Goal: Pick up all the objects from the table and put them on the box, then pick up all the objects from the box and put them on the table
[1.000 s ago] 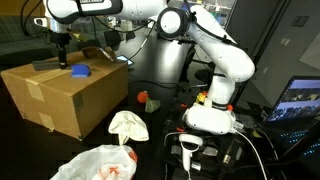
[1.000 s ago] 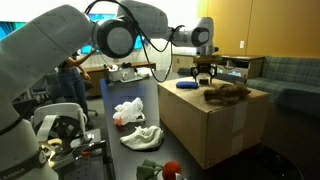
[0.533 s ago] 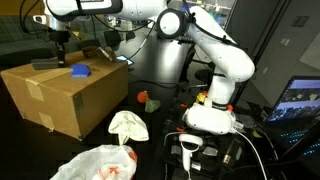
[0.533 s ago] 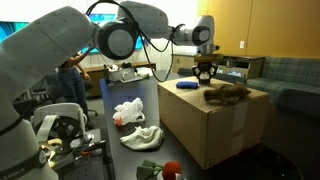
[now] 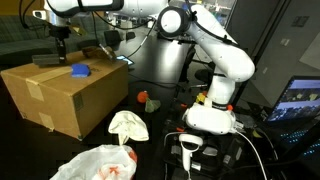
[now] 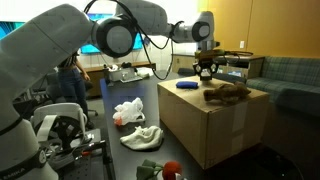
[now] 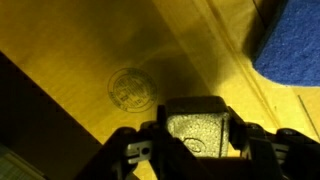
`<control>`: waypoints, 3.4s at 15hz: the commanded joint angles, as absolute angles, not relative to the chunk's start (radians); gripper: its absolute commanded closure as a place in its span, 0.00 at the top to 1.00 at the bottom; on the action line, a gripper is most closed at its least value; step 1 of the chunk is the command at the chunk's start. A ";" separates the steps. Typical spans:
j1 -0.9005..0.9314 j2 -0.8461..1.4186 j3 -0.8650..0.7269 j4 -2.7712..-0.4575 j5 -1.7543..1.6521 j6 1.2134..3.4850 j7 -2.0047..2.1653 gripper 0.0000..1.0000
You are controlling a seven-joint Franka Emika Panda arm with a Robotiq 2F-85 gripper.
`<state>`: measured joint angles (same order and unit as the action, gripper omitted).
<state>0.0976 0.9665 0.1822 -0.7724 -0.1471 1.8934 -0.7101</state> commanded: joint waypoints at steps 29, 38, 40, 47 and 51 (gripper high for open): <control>-0.072 0.048 0.013 -2.258 0.125 2.156 -0.303 0.32; -0.069 0.039 0.000 -2.669 0.433 2.496 -0.540 0.32; -0.064 0.077 0.017 -2.674 0.495 2.522 -0.608 0.32; -0.055 0.235 0.102 -2.568 0.605 2.534 -0.724 0.32; -0.068 0.323 0.147 -2.505 0.597 2.532 -0.701 0.32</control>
<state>-0.0604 0.2483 0.1180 -2.5642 0.5729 2.5224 -0.6910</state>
